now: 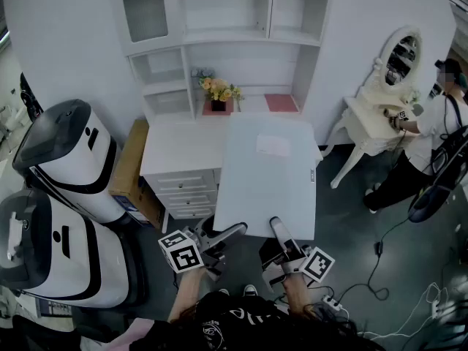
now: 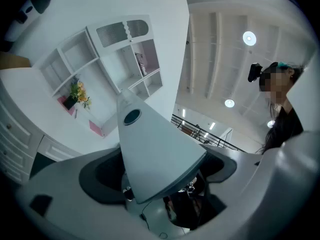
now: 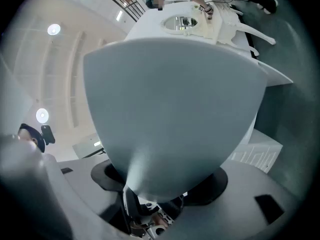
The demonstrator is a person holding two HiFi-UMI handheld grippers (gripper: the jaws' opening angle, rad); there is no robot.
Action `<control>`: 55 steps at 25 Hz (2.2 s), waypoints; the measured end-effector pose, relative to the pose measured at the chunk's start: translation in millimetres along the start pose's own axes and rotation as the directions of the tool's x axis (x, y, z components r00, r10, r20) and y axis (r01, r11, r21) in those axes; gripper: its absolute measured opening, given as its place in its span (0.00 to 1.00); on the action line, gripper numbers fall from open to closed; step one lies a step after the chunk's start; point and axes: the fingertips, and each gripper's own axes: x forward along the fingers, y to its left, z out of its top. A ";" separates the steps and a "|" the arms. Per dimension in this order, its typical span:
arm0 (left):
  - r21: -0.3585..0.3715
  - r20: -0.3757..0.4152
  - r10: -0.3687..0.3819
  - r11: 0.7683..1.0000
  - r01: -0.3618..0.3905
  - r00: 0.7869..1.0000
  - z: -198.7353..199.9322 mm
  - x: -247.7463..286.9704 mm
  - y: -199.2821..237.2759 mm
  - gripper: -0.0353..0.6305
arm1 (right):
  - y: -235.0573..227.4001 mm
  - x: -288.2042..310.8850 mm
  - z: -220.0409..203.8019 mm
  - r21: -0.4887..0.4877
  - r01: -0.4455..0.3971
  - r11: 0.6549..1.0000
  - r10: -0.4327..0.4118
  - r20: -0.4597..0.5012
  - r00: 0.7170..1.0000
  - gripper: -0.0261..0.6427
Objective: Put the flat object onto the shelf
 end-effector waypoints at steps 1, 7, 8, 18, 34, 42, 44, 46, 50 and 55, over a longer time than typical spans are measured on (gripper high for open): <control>0.001 0.001 -0.001 1.000 0.001 1.000 0.6 1.9 0.7 0.71 | 0.0 1.2 1.5 -0.001 -0.002 1.000 0.002 -0.001 1.000 0.51; -0.002 0.002 -0.005 1.000 0.005 1.000 -0.4 14.5 5.0 0.71 | -2.8 5.0 13.2 -0.021 -0.008 1.000 0.008 -0.011 1.000 0.51; -0.003 0.001 -0.005 1.000 0.005 1.000 -1.2 16.9 5.4 0.71 | -3.4 4.9 15.5 -0.024 -0.008 1.000 0.008 -0.012 1.000 0.51; -0.017 -0.010 -0.007 1.000 0.007 1.000 -11.7 56.3 9.6 0.71 | -19.1 -1.6 51.2 -0.007 0.012 1.000 -0.012 -0.006 1.000 0.51; -0.032 -0.003 -0.016 0.999 0.016 1.000 -27.4 122.0 9.5 0.71 | -29.7 -10.0 116.2 -0.035 0.021 0.999 -0.021 -0.019 1.000 0.51; -0.040 -0.007 -0.029 0.999 0.029 1.000 -3.0 145.4 49.0 0.71 | -53.4 30.5 131.6 -0.028 0.031 0.999 -0.031 0.001 1.000 0.51; -0.049 -0.009 -0.037 0.998 0.036 0.999 7.9 154.0 65.7 0.71 | -61.9 48.7 137.0 -0.033 0.037 0.999 -0.037 0.007 0.999 0.51; -0.055 -0.009 -0.043 0.998 0.042 0.999 23.7 162.6 83.6 0.71 | -69.8 71.4 142.0 -0.031 0.043 0.999 -0.043 0.015 0.999 0.51; -0.067 -0.014 -0.059 0.996 0.058 0.998 59.8 182.4 117.9 0.71 | -81.0 119.7 154.9 -0.033 0.056 0.998 -0.055 0.034 0.998 0.51; -0.070 -0.035 -0.102 0.993 0.099 0.994 106.3 212.8 158.2 0.71 | -92.3 180.2 176.5 -0.062 0.065 0.996 -0.061 0.060 0.996 0.51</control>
